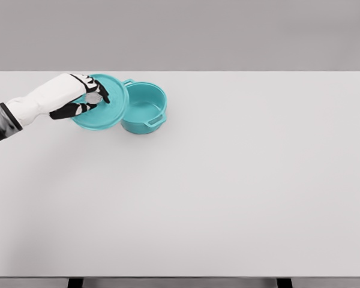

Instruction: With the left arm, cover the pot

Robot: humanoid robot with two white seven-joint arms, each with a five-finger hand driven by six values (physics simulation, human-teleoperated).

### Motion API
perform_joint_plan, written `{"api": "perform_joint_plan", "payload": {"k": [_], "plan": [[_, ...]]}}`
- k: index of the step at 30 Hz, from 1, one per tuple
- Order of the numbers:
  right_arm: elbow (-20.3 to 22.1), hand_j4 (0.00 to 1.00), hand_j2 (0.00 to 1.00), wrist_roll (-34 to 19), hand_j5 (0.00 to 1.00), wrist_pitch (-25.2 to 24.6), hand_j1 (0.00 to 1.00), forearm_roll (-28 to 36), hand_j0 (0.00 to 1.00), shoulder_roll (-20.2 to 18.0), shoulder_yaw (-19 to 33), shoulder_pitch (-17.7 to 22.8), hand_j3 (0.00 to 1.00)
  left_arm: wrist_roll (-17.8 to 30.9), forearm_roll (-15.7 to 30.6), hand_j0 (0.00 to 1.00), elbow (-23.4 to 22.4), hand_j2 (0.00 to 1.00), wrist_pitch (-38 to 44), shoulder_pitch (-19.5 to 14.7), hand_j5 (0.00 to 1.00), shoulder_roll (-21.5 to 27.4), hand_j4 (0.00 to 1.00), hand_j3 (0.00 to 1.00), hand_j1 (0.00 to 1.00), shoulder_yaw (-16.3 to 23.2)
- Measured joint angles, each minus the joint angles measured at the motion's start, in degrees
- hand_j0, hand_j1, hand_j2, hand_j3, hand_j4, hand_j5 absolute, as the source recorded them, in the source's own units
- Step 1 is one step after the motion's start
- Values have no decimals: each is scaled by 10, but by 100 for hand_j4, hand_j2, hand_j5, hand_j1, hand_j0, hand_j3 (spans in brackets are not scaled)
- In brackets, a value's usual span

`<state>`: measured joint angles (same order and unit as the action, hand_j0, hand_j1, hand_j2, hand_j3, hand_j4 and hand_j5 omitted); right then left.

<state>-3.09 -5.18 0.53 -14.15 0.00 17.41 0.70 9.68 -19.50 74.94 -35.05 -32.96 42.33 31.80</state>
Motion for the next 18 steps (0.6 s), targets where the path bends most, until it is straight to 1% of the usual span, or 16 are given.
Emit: {"api": "perform_joint_plan", "payload": {"k": [8,11,14,18], "plan": [[0,100,100,0,100,0,100,0,100,0,0,0,100,0,-29,51,-39,51,0,-18,51,-54,51,51,51,1],[0,100,100,0,100,0,100,0,100,0,0,0,100,0,-32,51,-53,51,0,-46,51,-64,51,51,51,16],[0,100,100,0,100,0,100,0,100,0,0,0,100,0,-35,51,-65,51,0,-48,51,-74,51,51,51,29],[0,100,100,0,100,0,100,0,100,0,0,0,100,0,-39,51,-78,51,0,-57,51,-89,51,51,51,37]]}}
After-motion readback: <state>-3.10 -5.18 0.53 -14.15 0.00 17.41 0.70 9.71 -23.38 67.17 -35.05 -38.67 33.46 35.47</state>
